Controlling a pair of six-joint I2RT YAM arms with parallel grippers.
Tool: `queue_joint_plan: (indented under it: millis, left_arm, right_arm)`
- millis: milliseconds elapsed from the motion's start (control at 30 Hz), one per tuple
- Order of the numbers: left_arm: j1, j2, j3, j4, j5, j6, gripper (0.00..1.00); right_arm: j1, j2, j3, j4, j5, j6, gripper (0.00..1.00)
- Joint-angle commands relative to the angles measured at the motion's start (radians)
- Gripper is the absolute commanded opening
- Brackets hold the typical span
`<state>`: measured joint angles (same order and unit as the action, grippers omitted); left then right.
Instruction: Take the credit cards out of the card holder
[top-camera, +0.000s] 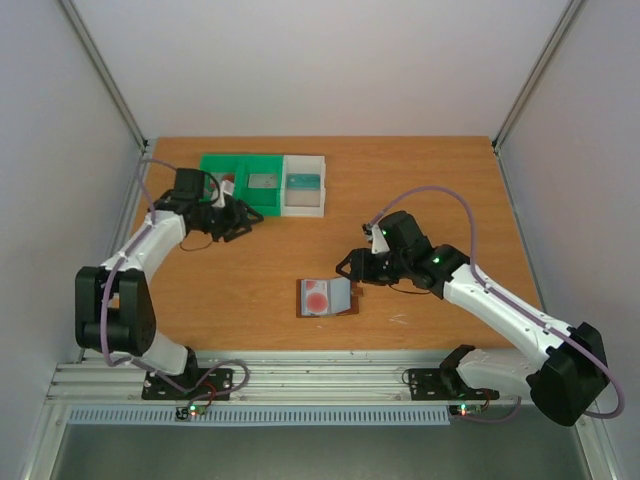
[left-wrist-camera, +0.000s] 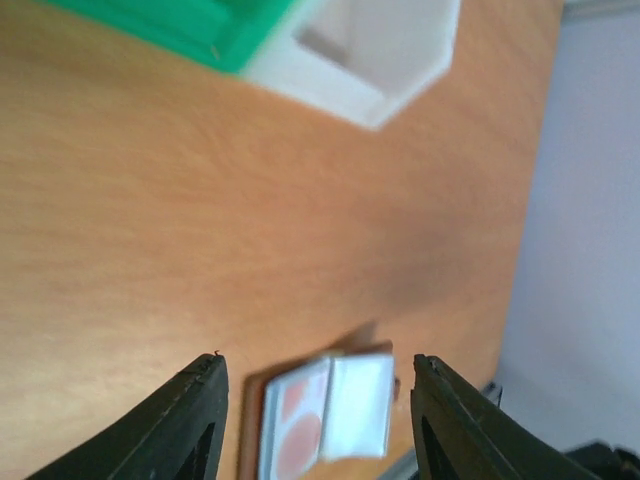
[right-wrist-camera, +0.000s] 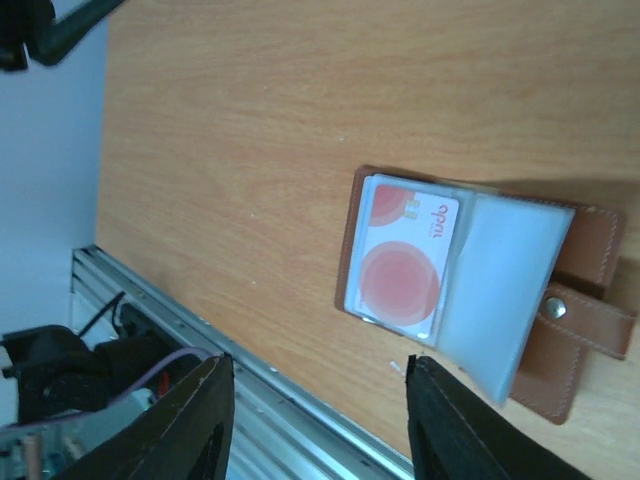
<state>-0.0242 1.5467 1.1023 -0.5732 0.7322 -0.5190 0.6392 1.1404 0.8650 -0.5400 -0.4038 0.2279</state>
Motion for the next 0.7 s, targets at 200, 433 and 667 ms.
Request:
queue_joint_plan:
  millis: [200,433,667]
  left_arm:
    - [-0.22,-0.138,-0.196,0.176,-0.004,-0.097,0.37]
    - [-0.338,-0.19,-0.319,0.276,-0.032,-0.158,0.37]
    - [-0.435,-0.127,-0.413,0.491,-0.06,-0.27,0.36]
  right_arm:
    - [0.004,0.084,-0.032,0.106,-0.055,0.02,0.37]
    - [0.022,0.173,-0.049,0.166,-0.063,0.031,0.36]
    - [0.025,0.285,-0.059,0.232,-0.064,0.03,0.36]
